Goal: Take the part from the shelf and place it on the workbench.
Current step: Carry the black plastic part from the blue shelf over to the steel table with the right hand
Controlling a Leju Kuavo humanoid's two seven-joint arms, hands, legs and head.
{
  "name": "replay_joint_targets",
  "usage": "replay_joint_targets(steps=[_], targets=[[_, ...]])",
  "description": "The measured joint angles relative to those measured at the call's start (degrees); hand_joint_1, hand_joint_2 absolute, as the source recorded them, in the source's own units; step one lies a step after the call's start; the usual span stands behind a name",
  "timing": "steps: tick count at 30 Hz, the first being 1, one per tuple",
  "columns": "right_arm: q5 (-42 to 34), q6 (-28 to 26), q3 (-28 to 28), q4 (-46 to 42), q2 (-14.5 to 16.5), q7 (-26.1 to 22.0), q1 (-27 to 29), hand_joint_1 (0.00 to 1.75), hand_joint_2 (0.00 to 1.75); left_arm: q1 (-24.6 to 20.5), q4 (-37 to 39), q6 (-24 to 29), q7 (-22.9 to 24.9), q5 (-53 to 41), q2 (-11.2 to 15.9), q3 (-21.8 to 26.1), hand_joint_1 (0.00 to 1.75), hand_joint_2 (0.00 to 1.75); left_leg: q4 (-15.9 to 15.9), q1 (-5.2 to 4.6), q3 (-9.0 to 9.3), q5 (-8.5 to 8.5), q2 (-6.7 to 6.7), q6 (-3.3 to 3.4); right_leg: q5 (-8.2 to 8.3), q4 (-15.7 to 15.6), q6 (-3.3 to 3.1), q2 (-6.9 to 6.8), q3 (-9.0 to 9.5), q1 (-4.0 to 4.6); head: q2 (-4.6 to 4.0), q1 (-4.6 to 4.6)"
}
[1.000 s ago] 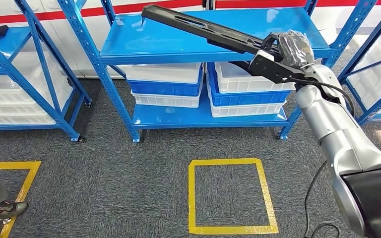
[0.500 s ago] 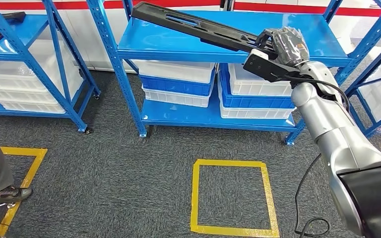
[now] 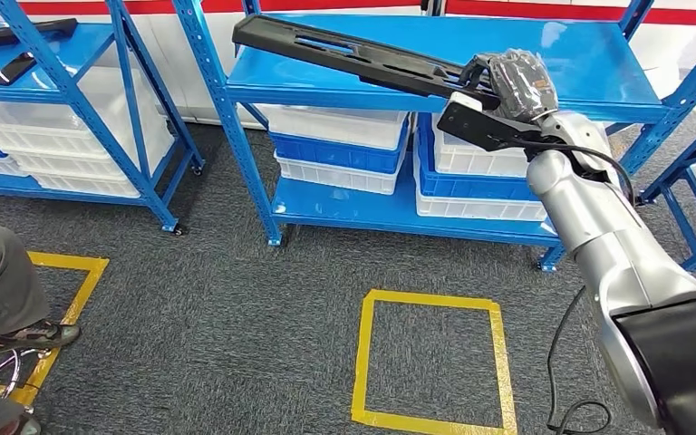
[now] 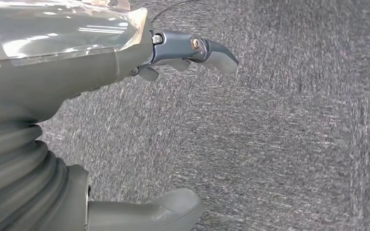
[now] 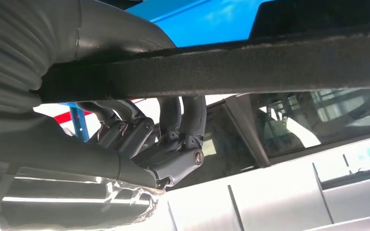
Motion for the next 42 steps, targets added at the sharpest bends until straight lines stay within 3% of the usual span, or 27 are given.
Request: replay_joint_targets(steps=[2, 4, 6, 8, 11, 13, 15, 17, 18, 19, 21, 23, 27, 29, 31, 32, 33, 34, 36, 38, 42], targets=[[0.1, -0.03, 0.08, 0.01, -0.03, -0.01, 0.16, 1.75, 1.75, 0.0, 0.0, -0.02, 0.01, -0.05, -0.02, -0.01, 0.0, 1.75, 3.56, 0.08, -1.95, -0.58, 0.31, -0.03, -0.07, 0.0, -0.09, -0.8, 0.02, 0.2, 0.0, 0.0], [0.12, -0.11, 0.1, 0.0, -0.05, -0.05, 0.25, 1.75, 1.75, 0.01, 0.0, -0.02, 0.04, -0.11, -0.01, -0.01, 0.0, 1.75, -0.56, -0.03, -0.03, 2.3, 0.65, 0.55, -0.13, 0.0, -0.16, -1.62, 0.08, 0.41, 0.0, -0.01], [0.1, -0.2, 0.05, -0.05, -0.09, -0.14, 0.19, 1.75, 1.75, -0.11, 0.0, -0.01, 0.1, -0.21, 0.08, -0.01, 0.0, 1.75, -7.64, -0.68, 3.53, 4.99, 2.61, 1.59, -0.19, -0.06, -0.21, -2.44, 0.17, 0.72, 0.0, 0.03], [0.07, -0.23, 0.0, -0.09, -0.19, -0.24, 0.19, 1.75, 1.75, -0.26, 0.0, 0.03, 0.18, -0.32, 0.14, -0.02, 0.0, 1.75, -10.87, -1.4, 5.04, 5.48, 3.82, 2.3, -0.25, -0.22, -0.16, -3.31, 0.2, 0.98, 0.0, 0.06], [0.09, -0.26, -0.02, -0.14, -0.21, -0.34, 0.31, 1.75, 1.75, -0.2, 0.0, 0.16, 0.25, -0.41, 0.16, -0.03, 0.0, 1.75, -12.05, -1.44, 5.48, 6.04, 2.39, 2.91, -0.53, -0.44, 0.22, -3.95, 0.41, 1.19, 0.0, 0.14], [0.05, -0.33, -0.08, -0.19, -0.45, -0.37, 0.28, 1.75, 1.75, -0.23, 0.0, 0.24, 0.13, -0.56, 0.08, -0.03, 0.0, 1.75, -13.14, -1.14, 6.14, 6.77, 1.58, 3.45, -2.18, 2.55, 0.08, -2.26, -0.86, 1.26, 0.0, 0.33], [-0.04, -0.48, -0.19, -0.2, -0.8, -0.31, 0.49, 1.75, 1.75, -0.34, 0.0, 0.26, 0.0, -0.71, 0.0, -0.03, 0.0, 1.75, -13.36, -1.07, 6.23, 7.0, 0.67, 3.72, -5.0, 9.69, -0.37, -0.58, -4.25, 1.16, 0.0, 0.5], [0.02, -0.73, -0.26, -0.19, -1.13, -0.07, 1.07, 1.75, 1.75, -0.28, 0.0, 0.2, -0.03, -0.73, -0.07, -0.03, 0.0, 1.75, -13.33, -1.06, 6.24, 7.02, -0.25, 3.77, -6.22, 14.7, -0.18, -0.15, -6.98, 1.17, 0.0, 0.6], [0.08, -0.87, -0.26, -0.2, -1.22, 0.08, 1.33, 1.75, 1.75, -0.22, 0.0, 0.09, -0.03, -0.7, -0.12, -0.03, 0.0, 1.75, -13.28, -1.06, 6.24, 7.01, -0.63, 3.75, -5.59, 14.22, 0.21, -0.09, -6.98, 1.18, 0.0, 0.64], [0.13, -1.03, -0.26, -0.21, -1.27, 0.21, 1.46, 1.75, 1.75, -0.16, 0.0, -0.05, -0.04, -0.64, -0.18, -0.03, 0.0, 1.75, -13.15, -1.05, 6.24, 6.96, -0.96, 3.68, -4.22, 11.56, 0.72, -0.06, -5.92, 1.14, 0.0, 0.66], [0.15, -1.34, -0.31, -0.25, -1.26, 0.34, 1.44, 1.75, 1.75, -0.14, 0.0, -0.37, -0.12, -0.49, -0.25, -0.02, 0.0, 1.75, -12.47, -1.16, 6.0, 6.62, -1.45, 3.24, -1.07, 3.9, 1.49, 0.08, -2.45, 0.94, 0.0, 0.71], [0.16, -1.54, -0.45, -0.29, -1.22, 0.4, 1.46, 1.75, 1.75, -0.09, 0.0, -0.55, -0.26, -0.39, -0.25, -0.01, 0.0, 1.75, -11.73, -1.33, 5.57, 6.27, -1.73, 2.7, 0.43, -0.18, 1.15, 0.25, -0.48, 0.9, 0.0, 0.7], [0.17, -1.57, -0.67, -0.37, -1.13, 0.7, 1.5, 1.75, 1.75, 0.23, 0.0, -0.82, -0.51, -0.38, -0.22, -0.02, 0.0, 1.75, -10.21, -1.12, 4.76, 5.17, -1.28, 1.86, 0.83, -0.63, -0.13, 0.23, -0.3, 0.73, 0.0, 0.57], [0.17, -1.57, -0.95, -0.41, -1.19, 0.76, 1.41, 1.75, 1.75, 0.18, 0.0, -0.95, -0.58, -0.47, -0.24, -0.03, 0.0, 1.75, -5.29, -0.74, 2.67, 2.14, -0.4, 0.97, 0.94, -0.69, -0.7, 0.2, -0.27, 0.6, 0.0, 0.29], [0.17, -1.57, -1.13, -0.4, -1.26, 0.83, 1.51, 1.75, 1.75, 0.12, 0.0, -1.02, -0.61, -0.64, -0.26, -0.03, 0.0, 1.75, 1.86, -0.31, -0.49, -1.04, 0.15, 0.37, 0.93, -0.68, -0.96, 0.18, -0.28, 0.63, 0.0, 0.15], [0.2, -1.57, -1.14, -0.4, -1.3, 0.85, 1.6, 1.75, 1.75, 0.11, 0.0, -1.04, -0.61, -0.75, -0.27, -0.03, 0.0, 1.75, 3.89, -0.17, -1.43, -1.5, 0.27, 0.26, 0.92, -0.68, -0.96, 0.18, -0.28, 0.64, 0.0, 0.14], [0.22, -1.57, -1.15, -0.4, -1.32, 0.87, 1.69, 1.75, 1.75, 0.09, 0.0, -1.07, -0.6, -0.84, -0.27, -0.03, 0.0, 1.75, 3.94, -0.07, -1.43, -0.97, 0.32, 0.28, 0.92, -0.68, -0.96, 0.18, -0.27, 0.64, 0.0, 0.14], [0.25, -1.57, -1.17, -0.4, -1.36, 0.87, 1.72, 1.75, 1.75, 0.04, 0.0, -1.09, -0.6, -0.91, -0.27, -0.03, 0.0, 1.75, 1.83, -0.02, -0.36, 0.43, 0.34, 0.43, 0.93, -0.68, -0.95, 0.18, -0.25, 0.65, 0.0, 0.13], [0.28, -1.57, -1.27, -0.41, -1.42, 0.87, 1.56, 1.75, 1.75, -0.12, 0.0, -1.11, -0.6, -0.96, -0.24, -0.03, 0.0, 1.75, -5.86, -0.18, 3.72, 3.68, 0.41, 1.09, 0.95, -0.69, -0.91, 0.16, -0.19, 0.7, 0.0, 0.15], [0.32, -1.57, -1.35, -0.4, -1.5, 0.87, 1.32, 1.75, 1.75, -0.27, 0.0, -1.11, -0.6, -0.98, -0.18, -0.04, 0.0, 1.75, -10.75, -0.6, 6.27, 4.94, 0.44, 1.69, 1.01, -0.71, -0.77, 0.08, -0.25, 0.83, 0.0, 0.16], [0.61, -1.57, -1.39, -0.39, -1.48, 1.02, 1.24, 1.75, 1.75, -0.33, -0.01, -1.11, -0.63, -0.92, -0.16, -0.03, 0.0, 1.75, -12.42, -0.79, 6.73, 5.7, 0.38, 2.65, 0.72, -0.4, -0.07, -0.06, -0.81, 0.93, 0.0, 0.22]])
